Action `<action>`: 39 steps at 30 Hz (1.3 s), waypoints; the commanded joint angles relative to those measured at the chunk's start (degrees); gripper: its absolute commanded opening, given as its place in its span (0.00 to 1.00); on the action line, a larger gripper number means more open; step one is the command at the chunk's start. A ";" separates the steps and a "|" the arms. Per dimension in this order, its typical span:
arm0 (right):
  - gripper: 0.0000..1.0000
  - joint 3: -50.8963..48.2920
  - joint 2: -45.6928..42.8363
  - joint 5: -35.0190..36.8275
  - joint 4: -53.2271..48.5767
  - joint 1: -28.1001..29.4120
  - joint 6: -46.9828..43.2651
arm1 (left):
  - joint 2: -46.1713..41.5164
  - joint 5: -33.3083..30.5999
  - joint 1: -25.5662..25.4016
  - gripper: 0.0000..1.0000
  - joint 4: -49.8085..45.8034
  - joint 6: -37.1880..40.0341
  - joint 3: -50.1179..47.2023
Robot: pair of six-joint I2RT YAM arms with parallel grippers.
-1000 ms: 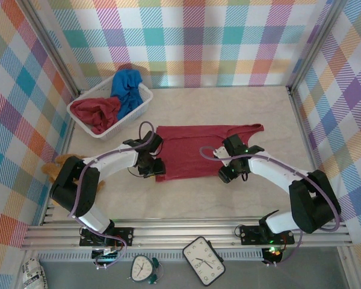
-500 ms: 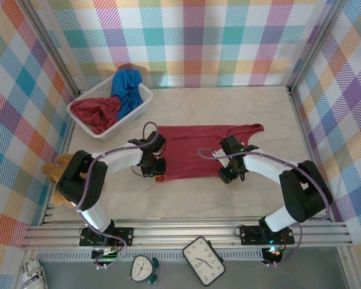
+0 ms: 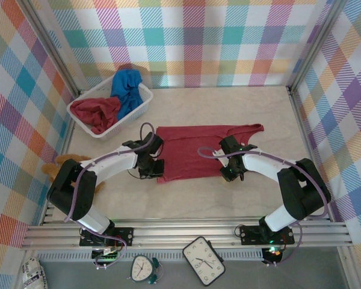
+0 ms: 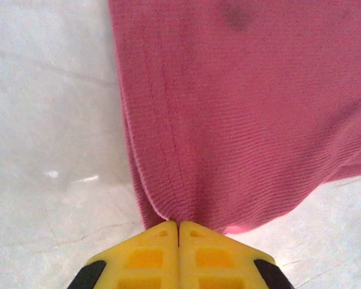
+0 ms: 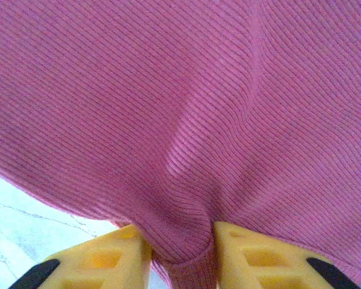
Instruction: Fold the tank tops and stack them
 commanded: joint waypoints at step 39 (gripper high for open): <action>0.12 20.41 9.57 -15.58 -18.60 -7.10 -5.39 | 7.94 4.15 7.20 0.05 -11.51 11.24 12.28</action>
